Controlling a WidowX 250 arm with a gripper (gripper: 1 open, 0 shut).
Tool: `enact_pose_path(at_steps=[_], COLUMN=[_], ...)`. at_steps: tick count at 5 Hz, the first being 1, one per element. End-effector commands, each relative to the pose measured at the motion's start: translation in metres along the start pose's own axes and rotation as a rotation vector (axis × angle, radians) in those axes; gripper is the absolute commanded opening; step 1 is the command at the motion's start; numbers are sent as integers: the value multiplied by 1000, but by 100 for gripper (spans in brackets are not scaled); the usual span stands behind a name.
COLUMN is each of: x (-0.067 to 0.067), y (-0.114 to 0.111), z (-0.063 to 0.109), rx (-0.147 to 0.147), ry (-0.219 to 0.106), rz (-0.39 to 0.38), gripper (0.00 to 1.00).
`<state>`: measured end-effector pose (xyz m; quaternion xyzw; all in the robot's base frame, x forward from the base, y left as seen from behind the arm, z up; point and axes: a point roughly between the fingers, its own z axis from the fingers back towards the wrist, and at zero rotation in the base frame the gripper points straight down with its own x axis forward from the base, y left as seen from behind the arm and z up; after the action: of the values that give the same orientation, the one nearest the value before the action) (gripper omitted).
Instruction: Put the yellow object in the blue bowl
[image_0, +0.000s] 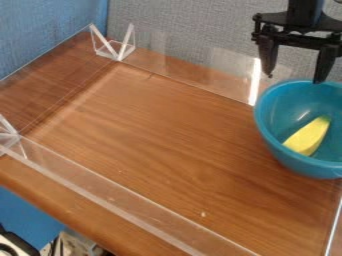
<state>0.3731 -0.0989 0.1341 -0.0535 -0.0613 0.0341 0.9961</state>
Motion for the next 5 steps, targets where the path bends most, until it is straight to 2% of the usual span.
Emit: enact_pose_path(at_steps=[1,2,3,5], x=[7,10,2,-8], y=[-3,-5,-1,0], z=[21,13,14,45], rx=[-25,-24,-23,-35], ry=[-74,-70,-67,-126], rz=[7,8,10,101], gripper=[100,100,100,100])
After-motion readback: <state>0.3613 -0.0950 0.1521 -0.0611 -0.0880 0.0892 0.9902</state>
